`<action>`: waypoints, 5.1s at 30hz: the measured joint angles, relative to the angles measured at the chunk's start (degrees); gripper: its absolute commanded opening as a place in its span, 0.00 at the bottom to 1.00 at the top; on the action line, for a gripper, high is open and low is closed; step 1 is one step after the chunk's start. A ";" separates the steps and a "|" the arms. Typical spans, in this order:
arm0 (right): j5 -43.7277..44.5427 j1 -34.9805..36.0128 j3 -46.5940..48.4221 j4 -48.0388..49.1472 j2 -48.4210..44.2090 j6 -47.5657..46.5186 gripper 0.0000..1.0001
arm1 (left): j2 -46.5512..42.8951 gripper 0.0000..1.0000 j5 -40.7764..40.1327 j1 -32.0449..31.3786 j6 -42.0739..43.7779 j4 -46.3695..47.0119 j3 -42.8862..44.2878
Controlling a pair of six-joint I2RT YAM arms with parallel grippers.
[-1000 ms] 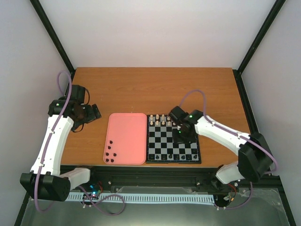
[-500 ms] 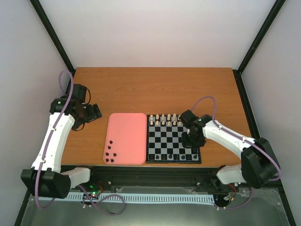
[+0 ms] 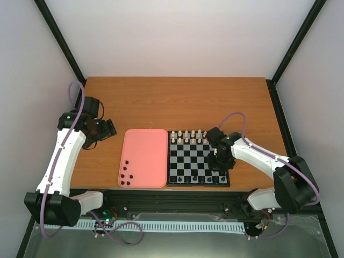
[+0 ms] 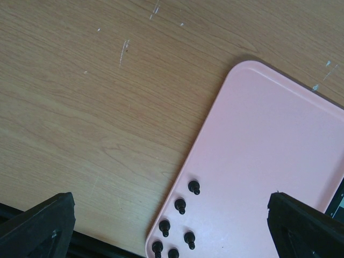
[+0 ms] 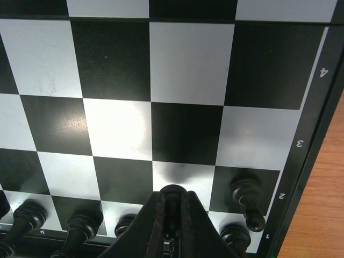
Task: Set up the chess pieces on the board
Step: Place the chess piece on the chessboard, then pick up the chess piece from the storage box, then place the chess piece on the chessboard.
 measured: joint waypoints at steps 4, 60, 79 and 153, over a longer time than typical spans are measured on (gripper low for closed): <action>-0.28 0.00 -0.44 0.13 0.00 -0.02 0.07 | 0.02 1.00 -0.02 0.00 0.00 0.07 -0.02; 0.59 5.22 20.09 -1.97 6.27 -2.89 0.36 | -0.50 1.00 0.63 0.00 -0.79 0.04 -0.39; -6.38 35.30 60.54 3.43 45.29 -3.10 0.45 | -3.50 1.00 0.83 0.00 -1.18 -0.83 -0.31; 0.46 9.75 16.00 -0.35 9.27 -2.10 0.03 | -2.78 1.00 2.08 0.00 -1.11 -0.81 -0.31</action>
